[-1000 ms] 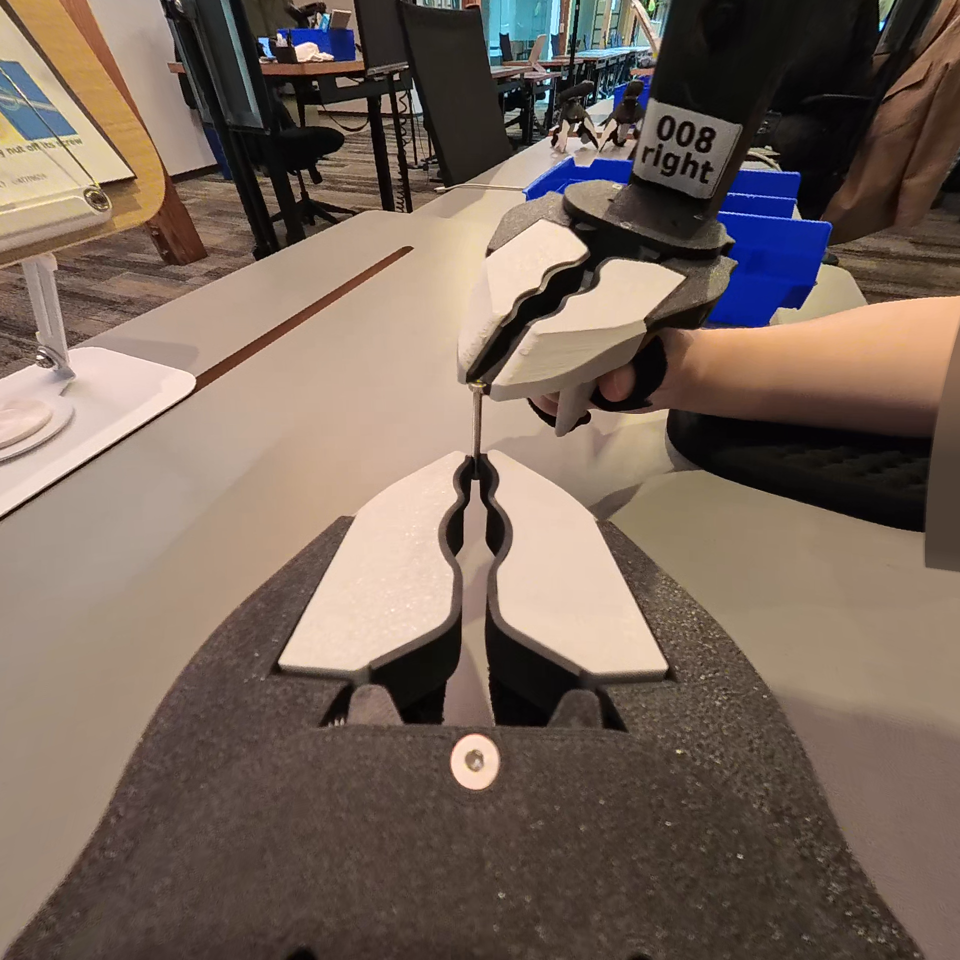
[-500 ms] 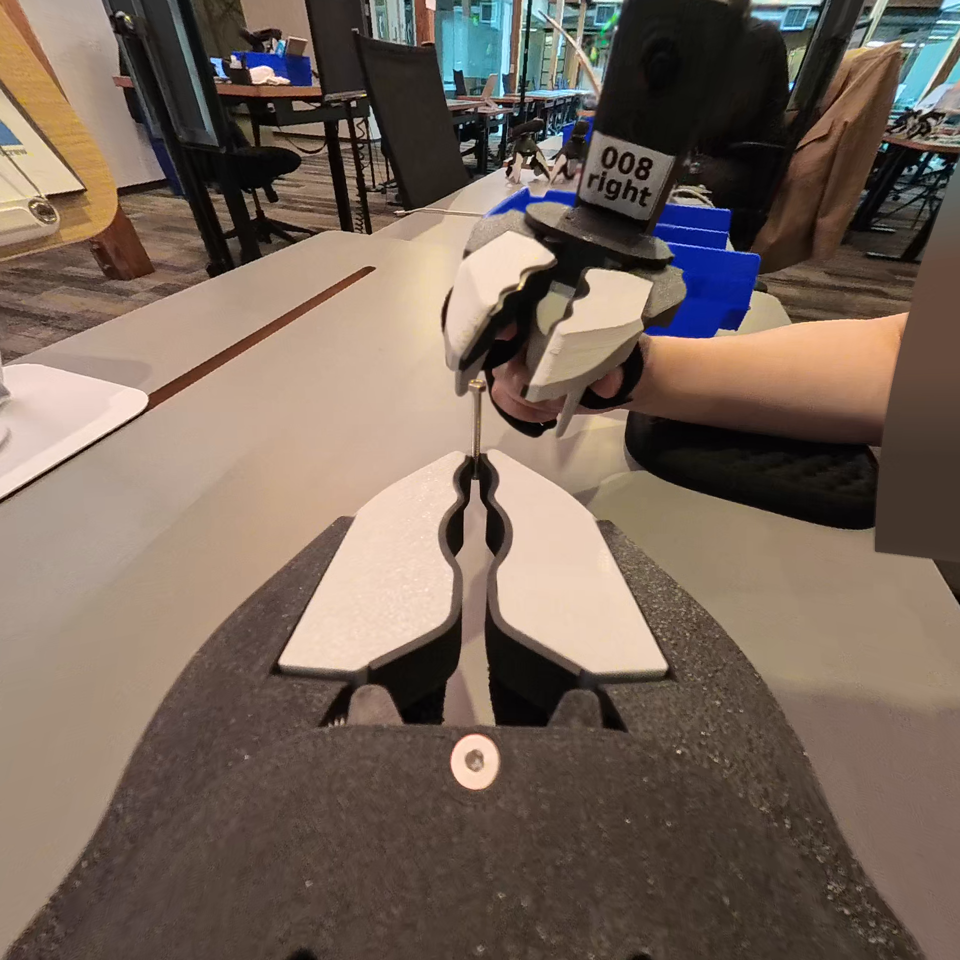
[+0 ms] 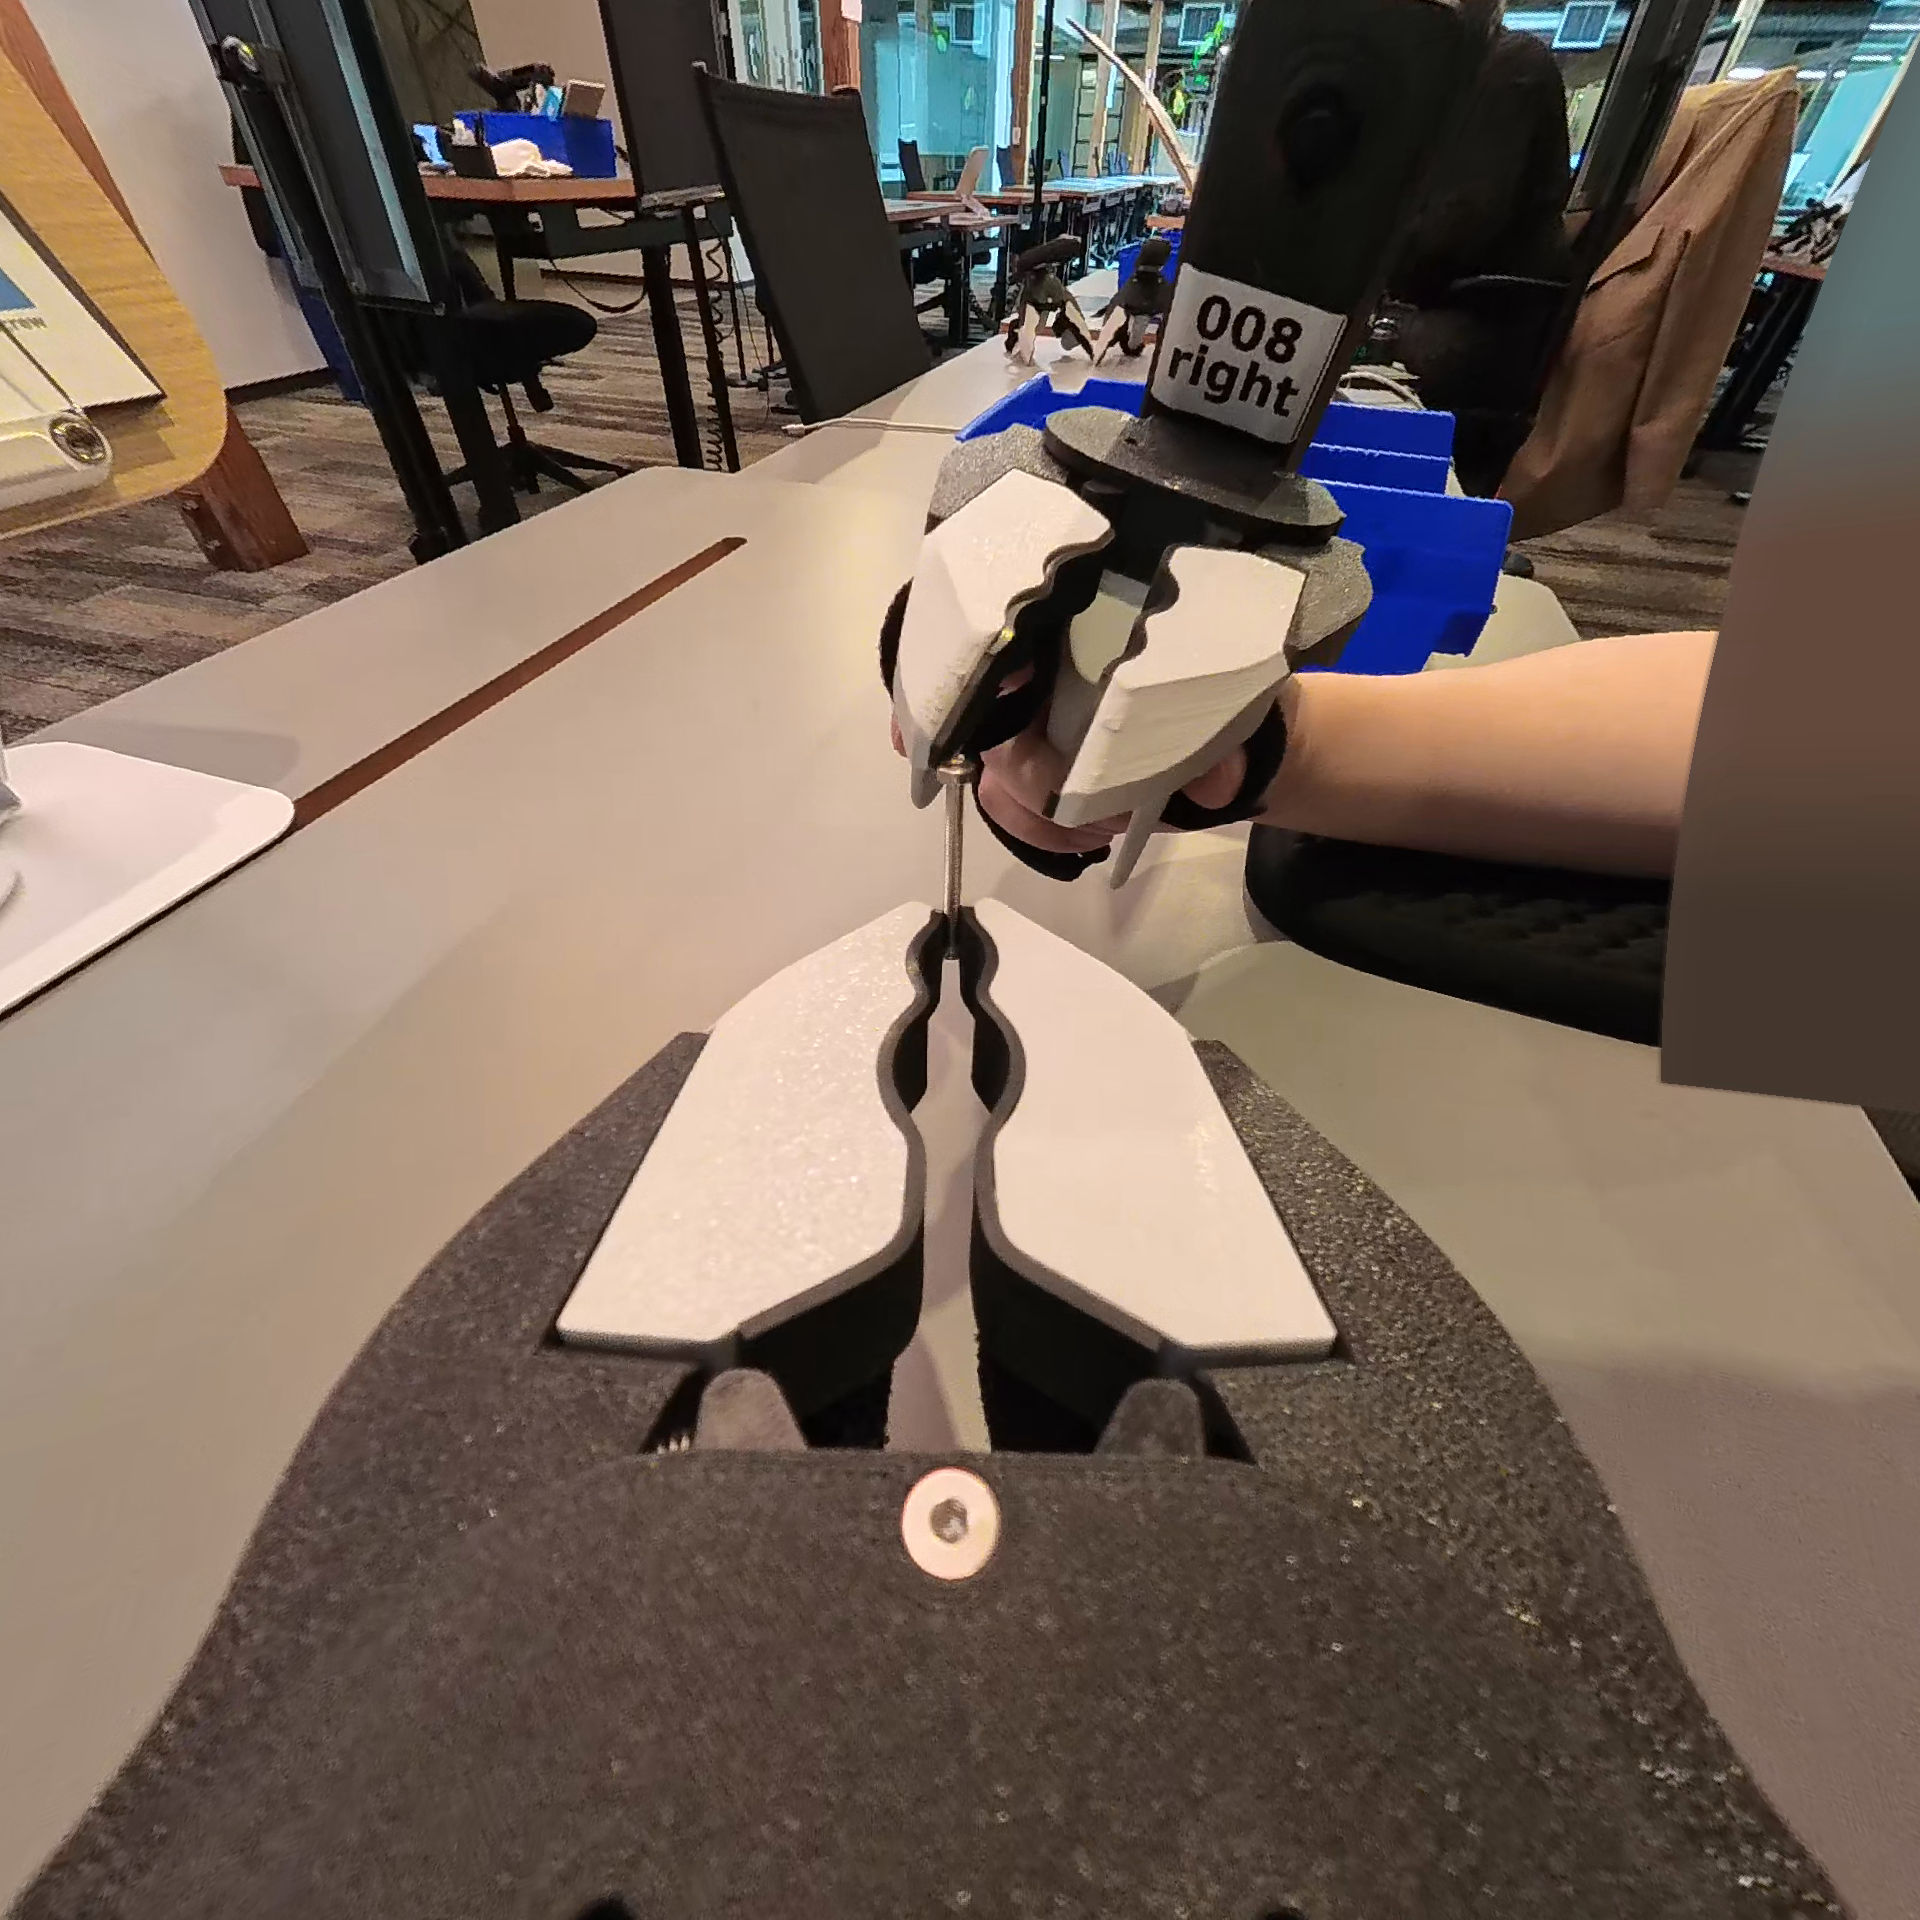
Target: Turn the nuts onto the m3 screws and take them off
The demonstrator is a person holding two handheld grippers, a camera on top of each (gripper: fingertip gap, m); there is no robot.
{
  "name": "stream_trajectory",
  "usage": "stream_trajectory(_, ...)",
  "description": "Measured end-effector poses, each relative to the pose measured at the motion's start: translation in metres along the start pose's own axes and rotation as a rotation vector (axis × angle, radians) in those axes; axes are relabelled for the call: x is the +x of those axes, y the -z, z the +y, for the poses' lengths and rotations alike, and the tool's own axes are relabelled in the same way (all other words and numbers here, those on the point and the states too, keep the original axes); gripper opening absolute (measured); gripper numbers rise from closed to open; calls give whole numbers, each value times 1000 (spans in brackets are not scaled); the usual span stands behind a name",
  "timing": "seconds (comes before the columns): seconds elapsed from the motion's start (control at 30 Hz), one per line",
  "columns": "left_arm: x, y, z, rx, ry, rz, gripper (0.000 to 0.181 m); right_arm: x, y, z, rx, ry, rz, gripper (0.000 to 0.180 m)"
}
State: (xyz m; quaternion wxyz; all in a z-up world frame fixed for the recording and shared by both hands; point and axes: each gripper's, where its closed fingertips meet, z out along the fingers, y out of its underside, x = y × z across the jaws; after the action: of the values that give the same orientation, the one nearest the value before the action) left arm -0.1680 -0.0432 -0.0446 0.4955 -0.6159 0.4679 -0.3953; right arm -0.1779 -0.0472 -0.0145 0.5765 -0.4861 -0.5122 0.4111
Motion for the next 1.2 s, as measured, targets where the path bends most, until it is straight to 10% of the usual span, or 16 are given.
stream_trajectory(1.2,0,2,-3,11,-3,-7,2,3,2,-5,27,25,34,17)
